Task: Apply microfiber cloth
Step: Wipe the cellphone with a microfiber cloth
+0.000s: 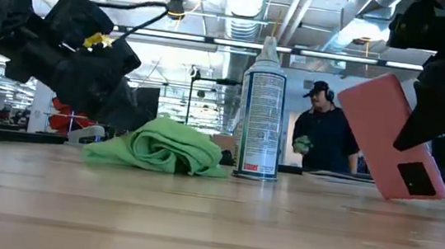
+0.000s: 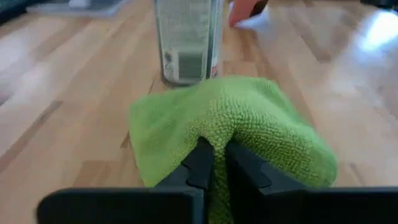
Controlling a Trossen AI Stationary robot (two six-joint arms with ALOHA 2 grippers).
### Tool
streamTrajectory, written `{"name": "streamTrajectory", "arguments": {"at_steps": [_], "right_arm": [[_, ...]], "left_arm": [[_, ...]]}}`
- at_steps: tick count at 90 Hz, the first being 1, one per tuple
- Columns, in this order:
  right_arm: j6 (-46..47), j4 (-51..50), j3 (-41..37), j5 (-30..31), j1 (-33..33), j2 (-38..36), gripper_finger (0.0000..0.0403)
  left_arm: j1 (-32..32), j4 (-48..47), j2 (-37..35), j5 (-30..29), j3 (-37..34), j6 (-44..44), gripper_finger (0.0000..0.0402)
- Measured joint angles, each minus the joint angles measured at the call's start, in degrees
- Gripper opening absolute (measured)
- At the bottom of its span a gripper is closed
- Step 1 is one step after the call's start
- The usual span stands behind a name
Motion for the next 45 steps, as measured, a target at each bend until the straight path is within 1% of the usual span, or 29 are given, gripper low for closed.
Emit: {"name": "streamTrajectory", "arguments": {"at_steps": [8,22,33,45], "right_arm": [[0.0,-0.1,0.0,0.0,0.0,0.0,0.0071],[-0.3,-0.6,0.0,0.3,0.0,0.0,0.0077],[-1.0,-0.6,0.0,0.6,0.0,0.0,0.0081],[-1.1,0.0,0.0,0.5,0.0,0.0,0.0082]], "left_arm": [[0.4,-1.1,0.0,0.0,0.0,0.0,0.0070],[0.8,0.2,0.0,0.0,0.0,1.6,0.0111],[0.9,2.2,0.0,-0.1,0.0,3.5,0.0125],[1.7,2.8,0.0,-0.2,0.0,3.8,0.0128]]}}
